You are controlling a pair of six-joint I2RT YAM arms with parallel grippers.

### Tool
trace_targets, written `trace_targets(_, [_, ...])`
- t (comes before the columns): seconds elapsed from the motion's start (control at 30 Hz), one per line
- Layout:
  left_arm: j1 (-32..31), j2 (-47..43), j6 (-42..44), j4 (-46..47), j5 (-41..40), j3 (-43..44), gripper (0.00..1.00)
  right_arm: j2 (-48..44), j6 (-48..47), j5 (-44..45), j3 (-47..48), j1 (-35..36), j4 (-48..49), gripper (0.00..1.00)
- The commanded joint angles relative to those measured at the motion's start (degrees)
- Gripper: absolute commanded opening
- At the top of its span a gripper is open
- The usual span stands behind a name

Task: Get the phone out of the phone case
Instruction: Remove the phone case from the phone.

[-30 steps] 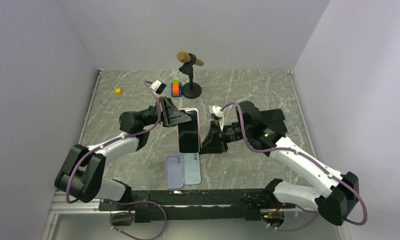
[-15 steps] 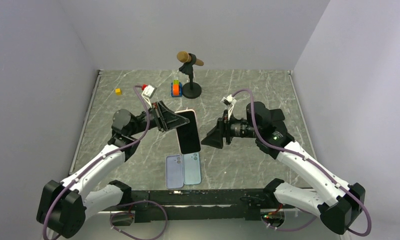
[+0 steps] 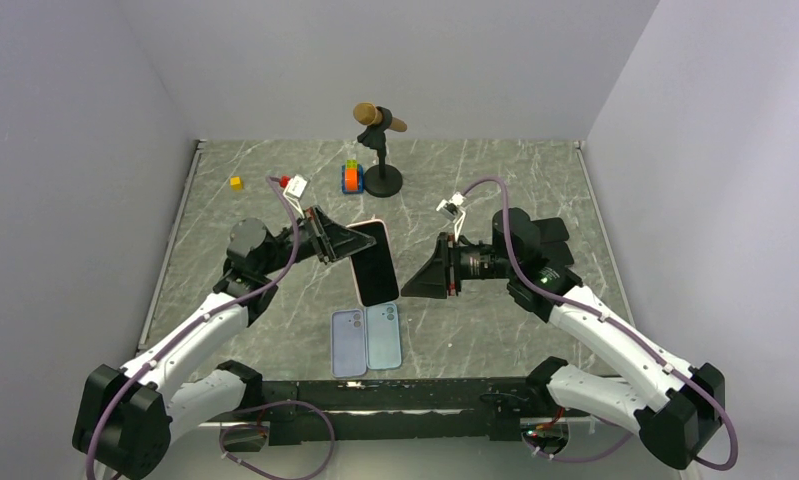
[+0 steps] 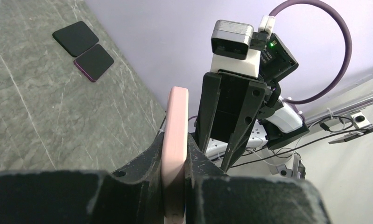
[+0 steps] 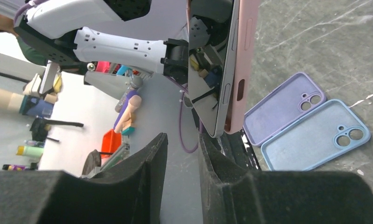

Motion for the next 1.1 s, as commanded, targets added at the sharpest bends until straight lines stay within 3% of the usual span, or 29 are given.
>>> trace_targets(0.0, [0.1,-1.2,-2.2,5.9,-0.3,0.0,0.00,0.3,-1.5,0.1,0.7,0.2,0.5,0.37])
trace_targets(0.17, [0.1,-0.8,-3.2,7.2,0.0,-0.1,0.00,2.0,-0.6,-1.1,-0.1,0.3,2.3,0.38])
trace_targets(0.53, [0.0,0.5,-5.5,9.6,0.4,-0.2,0.00,3.5,0.9,-1.6,-0.5,1.3,7.0,0.31])
trace_targets(1.07, [-5.7,2.1,-6.9,12.9,-1.4,0.3,0.00,8.0,9.1,2.1,-1.1,1.3,19.2,0.34])
